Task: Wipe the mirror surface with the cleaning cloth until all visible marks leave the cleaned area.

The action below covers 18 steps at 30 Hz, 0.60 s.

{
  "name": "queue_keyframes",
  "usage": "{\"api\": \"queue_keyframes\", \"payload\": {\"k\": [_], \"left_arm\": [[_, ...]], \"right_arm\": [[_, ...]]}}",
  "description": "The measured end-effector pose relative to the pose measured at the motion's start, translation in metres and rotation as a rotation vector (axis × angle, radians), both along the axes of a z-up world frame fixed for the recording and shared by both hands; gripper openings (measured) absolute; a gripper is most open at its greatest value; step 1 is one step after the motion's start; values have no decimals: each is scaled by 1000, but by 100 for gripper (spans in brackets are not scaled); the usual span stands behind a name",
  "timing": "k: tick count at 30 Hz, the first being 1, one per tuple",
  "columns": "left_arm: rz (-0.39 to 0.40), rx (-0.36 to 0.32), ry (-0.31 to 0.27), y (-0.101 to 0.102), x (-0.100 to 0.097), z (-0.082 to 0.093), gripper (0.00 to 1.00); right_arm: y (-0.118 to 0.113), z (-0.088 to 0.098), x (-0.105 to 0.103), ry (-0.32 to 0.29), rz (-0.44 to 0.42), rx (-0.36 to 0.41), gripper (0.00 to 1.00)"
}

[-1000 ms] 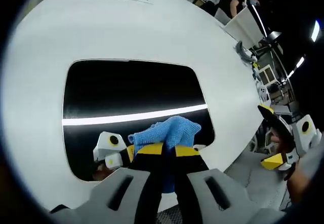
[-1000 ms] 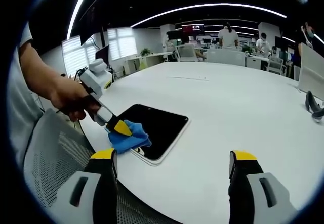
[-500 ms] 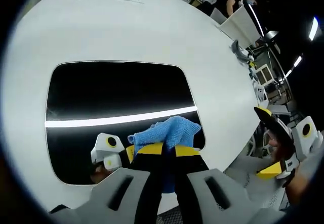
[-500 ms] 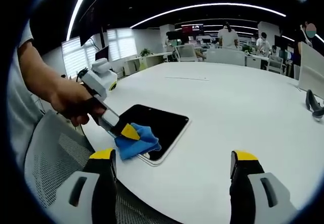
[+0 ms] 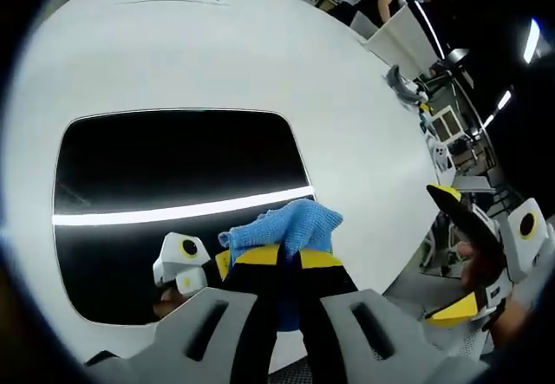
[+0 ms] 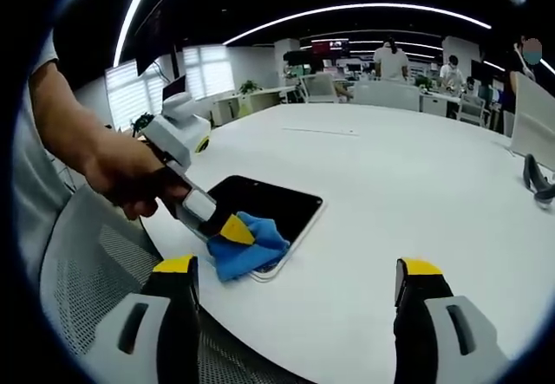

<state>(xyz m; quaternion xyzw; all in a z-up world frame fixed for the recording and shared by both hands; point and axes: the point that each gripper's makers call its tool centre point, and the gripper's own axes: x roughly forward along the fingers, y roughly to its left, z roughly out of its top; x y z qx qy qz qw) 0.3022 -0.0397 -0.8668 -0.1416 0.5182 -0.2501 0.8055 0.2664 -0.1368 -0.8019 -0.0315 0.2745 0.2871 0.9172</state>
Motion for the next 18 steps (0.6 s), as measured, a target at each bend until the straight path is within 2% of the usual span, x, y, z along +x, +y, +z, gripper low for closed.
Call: {"api": "queue_keyframes", "payload": {"k": [5, 9, 18], "left_arm": [[23, -27, 24, -9, 2, -1, 3], [-7, -7, 6, -16, 2, 1, 3], [-26, -2, 13, -19, 2, 1, 3]], "right_arm": [[-1, -1, 0, 4, -5, -2, 93], [-1, -1, 0, 6, -10, -2, 93], [-1, -1, 0, 6, -12, -2, 93]]}}
